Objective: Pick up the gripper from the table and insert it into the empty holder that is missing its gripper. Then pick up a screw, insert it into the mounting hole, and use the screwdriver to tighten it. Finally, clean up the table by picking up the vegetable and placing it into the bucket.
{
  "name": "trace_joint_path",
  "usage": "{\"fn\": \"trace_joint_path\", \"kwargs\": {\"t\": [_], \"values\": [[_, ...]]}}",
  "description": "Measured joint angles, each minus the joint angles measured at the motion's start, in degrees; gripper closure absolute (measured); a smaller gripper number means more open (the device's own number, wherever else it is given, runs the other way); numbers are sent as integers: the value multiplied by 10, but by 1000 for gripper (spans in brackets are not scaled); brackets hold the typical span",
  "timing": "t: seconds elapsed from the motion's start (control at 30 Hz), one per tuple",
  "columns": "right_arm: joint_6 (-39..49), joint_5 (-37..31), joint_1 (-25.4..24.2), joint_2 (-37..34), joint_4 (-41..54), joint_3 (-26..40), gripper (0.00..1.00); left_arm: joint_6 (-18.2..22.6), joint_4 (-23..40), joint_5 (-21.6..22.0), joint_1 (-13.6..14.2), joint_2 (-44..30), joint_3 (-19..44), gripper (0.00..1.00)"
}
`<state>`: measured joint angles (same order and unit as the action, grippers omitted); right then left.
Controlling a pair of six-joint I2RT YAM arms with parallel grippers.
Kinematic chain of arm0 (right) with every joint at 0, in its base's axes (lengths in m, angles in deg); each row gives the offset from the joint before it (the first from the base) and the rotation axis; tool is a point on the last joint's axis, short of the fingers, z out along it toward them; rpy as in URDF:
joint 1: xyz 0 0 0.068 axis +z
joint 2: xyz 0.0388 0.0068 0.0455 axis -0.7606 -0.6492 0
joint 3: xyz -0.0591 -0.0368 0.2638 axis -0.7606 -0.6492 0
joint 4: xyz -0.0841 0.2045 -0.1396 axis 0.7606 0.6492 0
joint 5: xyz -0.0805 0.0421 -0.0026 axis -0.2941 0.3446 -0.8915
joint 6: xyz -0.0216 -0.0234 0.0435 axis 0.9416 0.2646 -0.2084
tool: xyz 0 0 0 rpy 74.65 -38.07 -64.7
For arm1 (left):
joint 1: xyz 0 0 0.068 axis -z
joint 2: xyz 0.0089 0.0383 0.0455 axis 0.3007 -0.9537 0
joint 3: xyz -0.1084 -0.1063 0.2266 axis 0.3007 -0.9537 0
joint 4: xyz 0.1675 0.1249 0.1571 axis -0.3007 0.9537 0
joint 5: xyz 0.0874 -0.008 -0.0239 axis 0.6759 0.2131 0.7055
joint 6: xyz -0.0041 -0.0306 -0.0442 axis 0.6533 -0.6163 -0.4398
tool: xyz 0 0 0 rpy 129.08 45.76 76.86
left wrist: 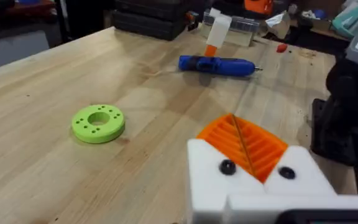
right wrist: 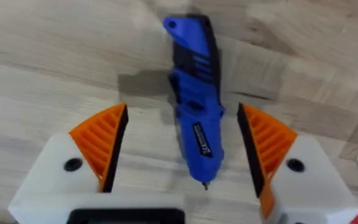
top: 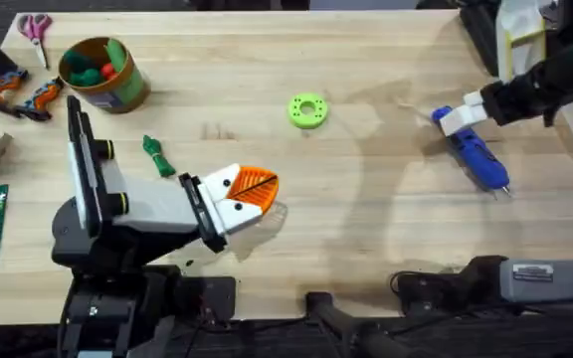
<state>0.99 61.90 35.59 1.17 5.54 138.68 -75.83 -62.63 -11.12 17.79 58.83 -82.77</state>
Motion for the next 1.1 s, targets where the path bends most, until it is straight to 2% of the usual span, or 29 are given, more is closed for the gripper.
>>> {"fn": "trace_joint_path", "kwargs": {"t": [0.17,0.47,1.1], "values": [[12,-4,-25,-52,-10,0,8,0,0,0,0,0,0,996],[28,-6,-20,-150,-61,0,8,0,0,0,0,0,0,996],[121,8,-20,-152,-85,2,9,0,0,0,0,0,0,996]]}}
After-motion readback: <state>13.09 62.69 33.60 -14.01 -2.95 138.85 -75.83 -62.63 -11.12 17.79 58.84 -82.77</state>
